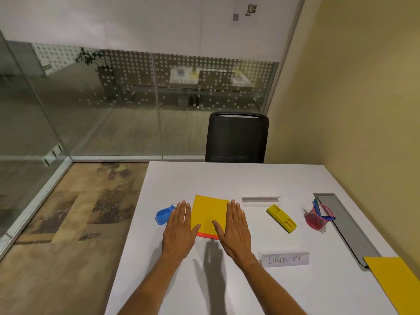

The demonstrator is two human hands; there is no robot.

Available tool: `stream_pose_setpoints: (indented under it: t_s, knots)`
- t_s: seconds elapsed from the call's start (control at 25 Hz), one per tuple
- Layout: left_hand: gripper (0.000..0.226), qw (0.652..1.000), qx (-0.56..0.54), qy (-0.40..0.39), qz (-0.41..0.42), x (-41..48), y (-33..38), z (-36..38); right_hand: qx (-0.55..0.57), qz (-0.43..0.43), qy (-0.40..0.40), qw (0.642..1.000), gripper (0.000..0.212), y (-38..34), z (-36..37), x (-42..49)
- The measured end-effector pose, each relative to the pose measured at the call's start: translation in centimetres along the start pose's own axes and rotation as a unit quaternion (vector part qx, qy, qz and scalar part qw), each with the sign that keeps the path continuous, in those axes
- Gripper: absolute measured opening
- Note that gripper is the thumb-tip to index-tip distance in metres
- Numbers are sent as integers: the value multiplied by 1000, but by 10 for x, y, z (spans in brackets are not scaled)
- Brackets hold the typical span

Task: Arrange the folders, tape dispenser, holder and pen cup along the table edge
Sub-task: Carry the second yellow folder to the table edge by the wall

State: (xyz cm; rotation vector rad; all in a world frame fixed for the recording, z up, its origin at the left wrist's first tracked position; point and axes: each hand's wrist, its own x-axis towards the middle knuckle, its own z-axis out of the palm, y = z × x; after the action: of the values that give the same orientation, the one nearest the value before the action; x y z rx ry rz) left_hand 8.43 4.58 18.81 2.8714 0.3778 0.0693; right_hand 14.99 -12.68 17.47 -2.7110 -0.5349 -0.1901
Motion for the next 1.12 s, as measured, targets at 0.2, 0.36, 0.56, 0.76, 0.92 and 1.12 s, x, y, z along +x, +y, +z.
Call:
stream_pose_setpoints:
  t_s: [0.2,0.36,0.56,0.76,0.92,1.12]
  knots:
    - [95,999,-1,-39,17,52,-23,52,-14,26,-41,999,83,3,59,38]
    - [93,997,-19,-73,15,84,-32,94,-27,32,-67,997,82,15,96,59]
    - [97,996,-12,-85,18,117,-42,139,-39,45,-99,993,81,32,135,76]
    - [102,996,-10,-82,21,142,-45,170,-34,72,-134,988,80,48,170,94]
    - [83,991,-59,-122,-12,153,-47,191,-12,90,-172,981,79,59,191,96]
    - [81,975,-173,-119,-74,155,-37,205,0,77,-205,976,87,62,200,88]
